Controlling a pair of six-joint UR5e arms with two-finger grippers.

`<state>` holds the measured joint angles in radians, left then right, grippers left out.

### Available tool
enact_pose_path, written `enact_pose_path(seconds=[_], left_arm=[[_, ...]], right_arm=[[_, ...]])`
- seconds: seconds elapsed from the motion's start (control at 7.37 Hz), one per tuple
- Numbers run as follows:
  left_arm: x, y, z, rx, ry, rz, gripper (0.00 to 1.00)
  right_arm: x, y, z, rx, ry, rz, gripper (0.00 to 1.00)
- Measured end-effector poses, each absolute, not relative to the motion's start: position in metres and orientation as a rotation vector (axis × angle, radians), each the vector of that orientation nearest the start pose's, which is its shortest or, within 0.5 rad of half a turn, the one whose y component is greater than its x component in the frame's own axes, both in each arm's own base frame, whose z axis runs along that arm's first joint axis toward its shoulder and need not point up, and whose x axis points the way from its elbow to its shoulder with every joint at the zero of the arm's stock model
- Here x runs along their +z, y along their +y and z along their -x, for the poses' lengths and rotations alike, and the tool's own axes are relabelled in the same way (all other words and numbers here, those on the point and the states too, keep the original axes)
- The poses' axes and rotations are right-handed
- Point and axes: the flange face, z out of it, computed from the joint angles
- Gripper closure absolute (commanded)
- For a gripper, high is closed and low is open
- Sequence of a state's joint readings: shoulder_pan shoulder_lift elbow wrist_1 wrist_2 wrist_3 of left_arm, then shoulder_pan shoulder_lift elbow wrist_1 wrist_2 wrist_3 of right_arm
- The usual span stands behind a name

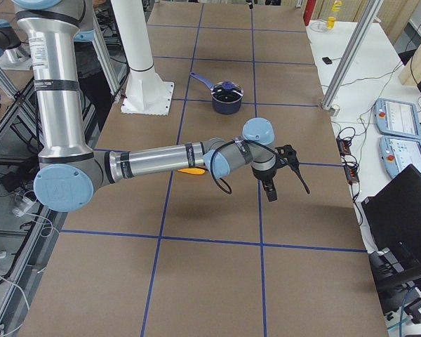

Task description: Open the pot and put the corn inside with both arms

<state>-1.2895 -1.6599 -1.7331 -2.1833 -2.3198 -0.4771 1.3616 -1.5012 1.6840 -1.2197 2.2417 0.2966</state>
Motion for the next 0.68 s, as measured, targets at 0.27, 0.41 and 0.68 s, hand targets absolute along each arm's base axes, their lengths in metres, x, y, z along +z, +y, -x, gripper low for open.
enact_pose_path(seconds=[0.27, 0.41, 0.68], left_arm=[[0.385, -0.556, -0.198, 0.065, 0.997, -0.425, 0.01], [0.339, -0.563, -0.247, 0.038, 0.994, -0.368, 0.01], [0.248, -0.556, -0.327, 0.024, 0.975, -0.274, 0.01]], right_arm=[[0.518, -0.54, 0.073, -0.053, -0.772, -0.303, 0.0], [0.518, -0.539, 0.081, -0.043, -0.76, -0.299, 0.0], [0.518, -0.538, 0.086, -0.039, -0.751, -0.296, 0.0]])
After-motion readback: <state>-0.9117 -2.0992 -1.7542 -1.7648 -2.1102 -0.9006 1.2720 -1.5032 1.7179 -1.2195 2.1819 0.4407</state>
